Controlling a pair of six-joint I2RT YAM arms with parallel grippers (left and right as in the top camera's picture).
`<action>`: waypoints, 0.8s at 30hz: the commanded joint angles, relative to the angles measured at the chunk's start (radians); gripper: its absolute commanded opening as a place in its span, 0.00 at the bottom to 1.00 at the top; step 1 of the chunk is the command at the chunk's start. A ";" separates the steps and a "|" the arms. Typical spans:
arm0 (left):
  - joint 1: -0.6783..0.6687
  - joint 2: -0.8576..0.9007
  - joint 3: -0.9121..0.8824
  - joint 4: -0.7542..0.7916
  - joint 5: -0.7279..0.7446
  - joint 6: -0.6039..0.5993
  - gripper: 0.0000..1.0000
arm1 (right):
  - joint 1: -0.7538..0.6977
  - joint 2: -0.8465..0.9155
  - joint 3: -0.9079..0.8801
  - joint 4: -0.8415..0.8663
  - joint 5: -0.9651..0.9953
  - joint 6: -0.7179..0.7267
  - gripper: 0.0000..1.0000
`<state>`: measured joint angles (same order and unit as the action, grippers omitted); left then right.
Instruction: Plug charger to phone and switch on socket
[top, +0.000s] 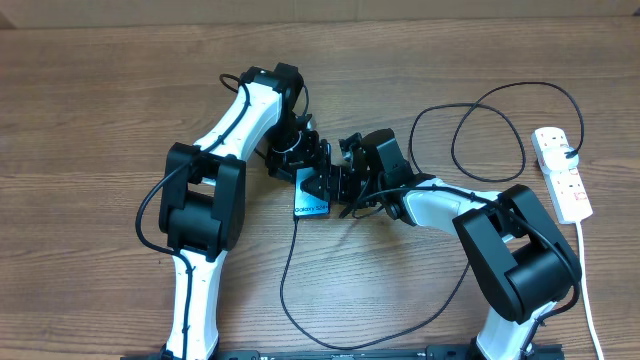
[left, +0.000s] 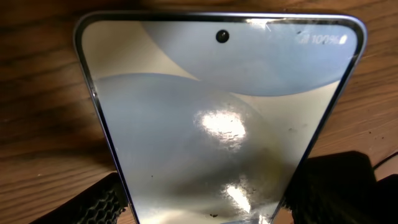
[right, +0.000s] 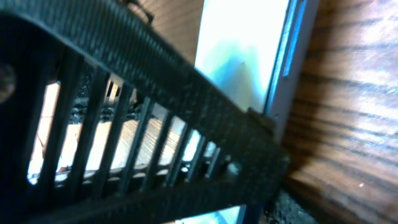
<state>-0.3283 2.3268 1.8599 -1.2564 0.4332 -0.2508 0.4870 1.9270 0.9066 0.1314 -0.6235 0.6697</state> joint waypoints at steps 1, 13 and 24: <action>-0.039 0.014 0.023 -0.014 0.033 0.037 0.73 | 0.000 0.014 -0.004 0.014 0.019 0.023 0.64; -0.061 0.014 0.023 -0.014 0.058 0.037 0.74 | 0.002 0.014 -0.004 0.019 -0.047 0.022 0.41; -0.061 0.014 0.023 -0.014 0.057 0.038 0.96 | 0.002 0.013 -0.004 0.018 0.016 0.023 0.04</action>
<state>-0.3595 2.3268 1.8709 -1.2575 0.4419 -0.2352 0.4919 1.9427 0.8894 0.1276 -0.6216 0.6960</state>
